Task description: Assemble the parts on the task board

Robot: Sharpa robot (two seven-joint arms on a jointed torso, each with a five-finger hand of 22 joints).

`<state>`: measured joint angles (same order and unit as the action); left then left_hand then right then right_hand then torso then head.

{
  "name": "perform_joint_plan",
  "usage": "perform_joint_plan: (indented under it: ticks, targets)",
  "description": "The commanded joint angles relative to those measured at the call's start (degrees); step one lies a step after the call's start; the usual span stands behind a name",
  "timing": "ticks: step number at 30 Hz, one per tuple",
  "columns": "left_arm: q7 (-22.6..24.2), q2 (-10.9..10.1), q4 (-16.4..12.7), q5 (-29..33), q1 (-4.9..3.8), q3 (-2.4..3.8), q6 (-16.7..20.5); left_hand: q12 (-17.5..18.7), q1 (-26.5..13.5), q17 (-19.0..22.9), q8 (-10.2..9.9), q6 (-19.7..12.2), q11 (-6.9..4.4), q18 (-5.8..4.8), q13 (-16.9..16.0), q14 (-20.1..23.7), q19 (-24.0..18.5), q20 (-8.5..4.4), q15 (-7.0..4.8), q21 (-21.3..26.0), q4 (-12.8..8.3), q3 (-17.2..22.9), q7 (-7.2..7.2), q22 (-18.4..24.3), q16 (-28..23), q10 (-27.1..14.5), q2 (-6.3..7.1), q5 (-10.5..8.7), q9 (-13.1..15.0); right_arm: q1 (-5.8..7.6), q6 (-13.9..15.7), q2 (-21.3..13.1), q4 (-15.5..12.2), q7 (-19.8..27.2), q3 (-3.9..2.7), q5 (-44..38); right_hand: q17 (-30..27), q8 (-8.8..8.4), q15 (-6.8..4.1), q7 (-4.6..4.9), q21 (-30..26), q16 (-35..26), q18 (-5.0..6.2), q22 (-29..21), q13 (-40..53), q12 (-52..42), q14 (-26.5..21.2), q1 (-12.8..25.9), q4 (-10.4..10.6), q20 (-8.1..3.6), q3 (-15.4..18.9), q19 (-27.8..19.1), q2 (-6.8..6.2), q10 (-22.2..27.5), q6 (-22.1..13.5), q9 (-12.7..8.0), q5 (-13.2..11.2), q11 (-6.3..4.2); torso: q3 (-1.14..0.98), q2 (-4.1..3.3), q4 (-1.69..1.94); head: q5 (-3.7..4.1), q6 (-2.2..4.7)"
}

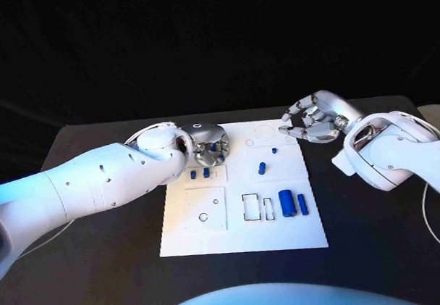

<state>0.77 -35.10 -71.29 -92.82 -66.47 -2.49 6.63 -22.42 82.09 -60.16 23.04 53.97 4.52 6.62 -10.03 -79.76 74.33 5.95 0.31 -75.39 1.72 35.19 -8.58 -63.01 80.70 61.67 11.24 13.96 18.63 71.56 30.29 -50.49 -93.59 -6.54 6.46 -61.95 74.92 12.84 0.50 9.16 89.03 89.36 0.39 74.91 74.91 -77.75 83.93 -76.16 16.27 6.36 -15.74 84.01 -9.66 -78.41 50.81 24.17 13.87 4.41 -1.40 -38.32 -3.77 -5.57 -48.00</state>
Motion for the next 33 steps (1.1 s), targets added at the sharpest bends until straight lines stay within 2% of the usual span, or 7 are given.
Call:
perform_joint_plan:
  ticks: [1,4,10,15,18,22,33]
  targets:
    - [0.69,-0.48,-0.88,1.4,0.02,0.11,1.95,0.37,-0.52,0.1,-0.33,0.29,0.1,-0.55,0.09,-0.35,0.02,-0.01,0.12,-0.12,-0.31,0.24,0.02,0.17,0.12,0.53,0.07,-0.17,0.04,-0.04,-0.22,0.01,-0.04,0.37,0.0,-0.34,13.09,0.08,-0.36,0.0,-0.29,-0.36,-0.05,14.23,2.63,0.12,5.52,0.3,-0.06,-0.29,-0.25,5.34,-0.06,0.06,-0.51,0.05,0.3,-0.03,0.03,0.06,0.01,-0.05,0.17]
    - [0.63,-1.33,-1.99,2.09,0.02,0.49,2.14,0.46,-0.59,0.13,-0.38,0.31,0.1,-0.56,0.11,-0.34,0.03,-0.01,0.13,-0.13,-0.33,0.24,0.01,0.14,0.11,0.57,0.1,-0.17,0.03,-0.05,-0.21,-0.02,-0.04,0.36,0.0,-0.36,13.09,0.08,-0.36,0.0,-0.29,-0.36,-0.05,14.23,2.63,0.12,5.52,0.3,-0.06,-0.29,-0.25,5.34,-0.06,0.06,-0.51,0.05,0.3,-0.03,0.03,0.1,0.06,-0.01,0.32]
    - [0.25,-3.69,-4.59,3.59,-0.02,1.65,2.24,0.93,-1.05,0.31,-0.59,0.53,0.12,-0.56,0.21,-0.31,0.01,0.01,0.17,-0.13,-0.31,0.15,0.0,0.13,0.08,0.87,0.2,-0.22,0.0,-0.08,-0.2,-0.15,-0.05,0.34,0.0,-0.37,13.09,0.08,-0.36,0.0,-0.29,-0.36,-0.05,14.23,2.63,0.12,5.52,0.3,-0.06,-0.29,-0.25,5.34,-0.06,0.06,-0.51,0.05,0.3,-0.03,0.03,0.13,0.17,-0.12,0.73]
    - [-0.32,-6.34,-7.05,4.83,-0.17,2.22,1.81,1.13,-1.24,0.45,-0.67,0.65,0.1,-0.57,0.24,-0.28,0.02,0.02,0.16,-0.15,-0.32,0.08,0.04,0.1,0.05,1.03,0.29,-0.24,0.0,-0.1,-0.22,-0.25,-0.03,0.32,0.0,-0.37,13.09,0.08,-0.36,0.0,-0.29,-0.36,-0.05,14.23,2.63,0.12,5.52,0.3,-0.06,-0.29,-0.25,5.34,-0.06,0.06,-0.51,0.05,0.3,-0.03,0.02,0.24,0.33,-0.08,0.59]
    - [-0.75,-8.24,-8.61,5.43,-0.24,2.4,1.51,1.21,-1.31,0.49,-0.7,0.71,0.08,-0.6,0.25,-0.28,0.09,0.02,0.15,-0.21,-0.32,0.05,0.06,-0.02,0.04,1.12,0.31,-0.24,0.0,-0.14,-0.23,-0.27,-0.02,0.33,0.0,-0.37,13.09,0.08,-0.36,0.0,-0.29,-0.36,-0.05,14.23,2.63,0.12,5.52,0.3,-0.06,-0.29,-0.25,5.34,-0.06,0.06,-0.51,0.05,0.3,-0.03,-0.02,0.19,0.3,-0.2,0.64]
    - [-1.15,-9.73,-9.32,5.87,-0.26,2.47,0.8,1.27,-1.37,0.64,-0.72,0.77,0.06,-0.6,0.26,-0.24,0.11,0.03,0.13,-0.23,-0.33,0.03,0.08,-0.05,0.0,1.19,0.33,-0.25,0.01,-0.26,-0.24,-0.32,-0.02,0.35,0.0,-0.37,13.09,0.08,-0.36,0.0,-0.29,-0.36,-0.05,14.23,2.63,0.12,5.52,0.3,-0.06,-0.29,-0.25,5.34,-0.06,0.06,-0.51,0.05,0.3,-0.03,0.02,0.07,0.27,-0.26,0.62]
    - [-1.51,-10.75,-8.32,6.33,-0.18,2.49,-0.41,1.46,-1.54,0.87,-0.8,0.87,0.03,-0.6,0.29,-0.19,0.1,0.03,0.12,-0.22,-0.34,-0.05,0.11,-0.05,-0.05,1.33,0.41,-0.29,0.01,-0.39,-0.22,-0.31,-0.06,0.38,0.0,-0.37,13.09,0.08,-0.36,0.0,-0.29,-0.36,-0.05,14.23,2.63,0.12,5.52,0.3,-0.06,-0.29,-0.25,5.34,-0.06,0.06,-0.51,0.05,0.3,-0.03,0.03,0.08,0.13,-0.51,0.53]
